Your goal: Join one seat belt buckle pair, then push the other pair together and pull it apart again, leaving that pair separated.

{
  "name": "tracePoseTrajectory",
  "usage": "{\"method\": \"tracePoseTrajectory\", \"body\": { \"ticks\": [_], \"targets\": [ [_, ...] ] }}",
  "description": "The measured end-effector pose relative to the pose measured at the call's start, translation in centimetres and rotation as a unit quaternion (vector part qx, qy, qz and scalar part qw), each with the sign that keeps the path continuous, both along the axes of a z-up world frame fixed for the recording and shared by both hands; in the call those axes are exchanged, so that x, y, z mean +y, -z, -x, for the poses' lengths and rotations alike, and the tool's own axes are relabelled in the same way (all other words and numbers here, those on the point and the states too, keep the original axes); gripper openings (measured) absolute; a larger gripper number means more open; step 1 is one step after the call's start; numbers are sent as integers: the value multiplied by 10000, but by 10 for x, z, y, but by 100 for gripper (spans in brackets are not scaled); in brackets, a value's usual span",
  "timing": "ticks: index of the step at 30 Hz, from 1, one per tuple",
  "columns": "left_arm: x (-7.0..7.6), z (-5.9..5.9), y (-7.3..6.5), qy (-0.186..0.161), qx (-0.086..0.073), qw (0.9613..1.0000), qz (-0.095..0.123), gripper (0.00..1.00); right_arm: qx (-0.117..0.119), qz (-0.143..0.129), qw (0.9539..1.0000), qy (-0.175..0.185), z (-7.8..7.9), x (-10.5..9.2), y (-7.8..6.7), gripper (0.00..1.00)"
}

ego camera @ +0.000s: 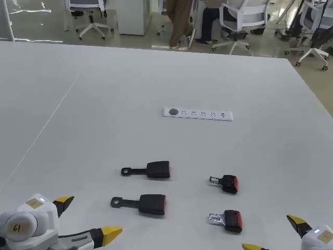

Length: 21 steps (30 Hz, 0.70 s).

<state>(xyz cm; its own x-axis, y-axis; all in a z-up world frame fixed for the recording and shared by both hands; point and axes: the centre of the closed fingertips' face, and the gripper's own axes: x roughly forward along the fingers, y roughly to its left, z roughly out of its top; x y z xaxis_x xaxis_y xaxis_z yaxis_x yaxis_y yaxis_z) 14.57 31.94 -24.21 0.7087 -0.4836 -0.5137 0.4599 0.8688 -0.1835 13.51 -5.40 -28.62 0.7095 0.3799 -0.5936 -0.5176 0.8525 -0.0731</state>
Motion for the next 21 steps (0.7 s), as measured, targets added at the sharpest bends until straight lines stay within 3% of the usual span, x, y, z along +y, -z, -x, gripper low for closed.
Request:
{"method": "tracePoseTrajectory", "body": {
  "ticks": [21],
  "targets": [
    [3,-3,4,-17,2,10000,14,98,35,-15,10000,-22,-1,0,1,86]
  ]
}}
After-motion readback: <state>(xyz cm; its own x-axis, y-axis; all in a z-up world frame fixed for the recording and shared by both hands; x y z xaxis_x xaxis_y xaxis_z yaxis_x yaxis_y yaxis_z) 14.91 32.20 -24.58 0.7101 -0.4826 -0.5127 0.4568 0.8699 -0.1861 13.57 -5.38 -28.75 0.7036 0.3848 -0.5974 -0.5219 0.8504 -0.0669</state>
